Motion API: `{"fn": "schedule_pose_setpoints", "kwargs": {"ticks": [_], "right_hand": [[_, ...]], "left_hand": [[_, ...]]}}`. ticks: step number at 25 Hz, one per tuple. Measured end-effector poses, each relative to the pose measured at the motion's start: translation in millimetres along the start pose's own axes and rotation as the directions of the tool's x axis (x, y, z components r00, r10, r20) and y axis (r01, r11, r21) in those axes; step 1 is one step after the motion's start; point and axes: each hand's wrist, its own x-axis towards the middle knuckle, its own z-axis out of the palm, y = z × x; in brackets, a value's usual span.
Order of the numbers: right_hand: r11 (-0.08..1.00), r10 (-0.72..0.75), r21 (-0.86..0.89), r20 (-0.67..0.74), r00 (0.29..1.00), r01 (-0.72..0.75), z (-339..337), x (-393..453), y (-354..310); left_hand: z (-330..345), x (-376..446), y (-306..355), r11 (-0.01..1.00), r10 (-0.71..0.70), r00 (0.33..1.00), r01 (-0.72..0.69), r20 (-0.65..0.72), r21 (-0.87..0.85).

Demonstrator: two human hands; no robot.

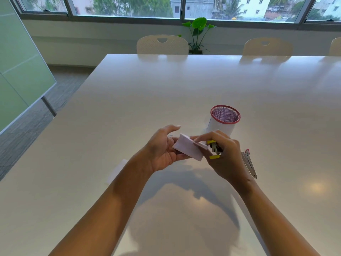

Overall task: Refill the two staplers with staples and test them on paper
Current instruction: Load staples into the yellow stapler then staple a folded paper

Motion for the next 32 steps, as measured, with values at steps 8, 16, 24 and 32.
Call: {"fn": "schedule_pose_setpoints", "kwargs": {"ticks": [8, 16, 24, 32], "right_hand": [[0.951, -0.161, -0.234, 0.189, 0.969, 0.203, -8, -3, 13], [0.993, 0.112, 0.019, 0.018, 0.994, -0.113, -14, 0, 4], [0.869, 0.485, 0.073, 0.081, 0.871, -0.490, -2, 18, -10], [0.770, 0.545, 0.236, 0.238, 0.804, -0.593, -5, 18, -5]], "left_hand": [[6, 0, 1, 0.971, 0.121, 0.993, -0.115, -0.016, 0.208], [3, 8, -4, 0.911, 0.312, 0.949, -0.289, -0.033, 0.295], [13, 13, -14, 0.860, 0.370, 0.927, -0.365, 0.058, 0.356], [13, 13, -13, 0.866, 0.351, 0.935, -0.345, 0.050, 0.361]]}}
